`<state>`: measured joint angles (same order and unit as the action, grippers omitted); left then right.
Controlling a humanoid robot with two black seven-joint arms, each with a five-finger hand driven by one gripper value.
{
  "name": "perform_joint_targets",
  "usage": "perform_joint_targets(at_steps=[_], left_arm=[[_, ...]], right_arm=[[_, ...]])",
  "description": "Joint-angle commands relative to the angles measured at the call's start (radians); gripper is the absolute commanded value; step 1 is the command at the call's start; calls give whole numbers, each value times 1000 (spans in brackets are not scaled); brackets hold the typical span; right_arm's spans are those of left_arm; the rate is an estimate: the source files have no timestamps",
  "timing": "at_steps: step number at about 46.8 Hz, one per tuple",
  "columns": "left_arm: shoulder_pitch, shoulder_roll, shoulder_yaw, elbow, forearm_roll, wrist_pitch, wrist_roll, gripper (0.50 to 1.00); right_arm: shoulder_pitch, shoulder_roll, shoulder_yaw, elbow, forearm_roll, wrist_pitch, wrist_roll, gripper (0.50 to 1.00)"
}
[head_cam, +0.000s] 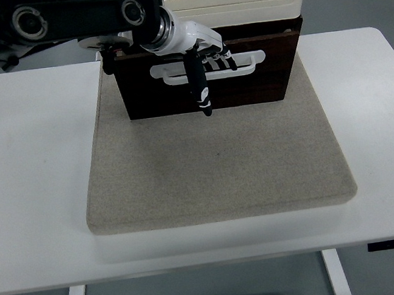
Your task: Open the drawer under the combination cabinet
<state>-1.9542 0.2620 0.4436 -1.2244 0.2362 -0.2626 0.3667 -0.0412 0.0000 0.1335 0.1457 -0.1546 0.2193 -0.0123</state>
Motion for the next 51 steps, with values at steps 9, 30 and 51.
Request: perform_joint_targets(at_steps=[9, 30, 51], left_arm=[[-6, 3, -3, -18, -1, -9, 1, 1000], [-28, 6, -5, -30, -1, -49, 3, 1000], [-35, 10, -17, -33, -1, -101, 6, 1000]], right_arm=[[0, 0, 0, 0, 0, 0, 0, 926], [0, 0, 0, 0, 1, 0, 0, 926], [0, 0, 0, 0, 0, 0, 0, 926]])
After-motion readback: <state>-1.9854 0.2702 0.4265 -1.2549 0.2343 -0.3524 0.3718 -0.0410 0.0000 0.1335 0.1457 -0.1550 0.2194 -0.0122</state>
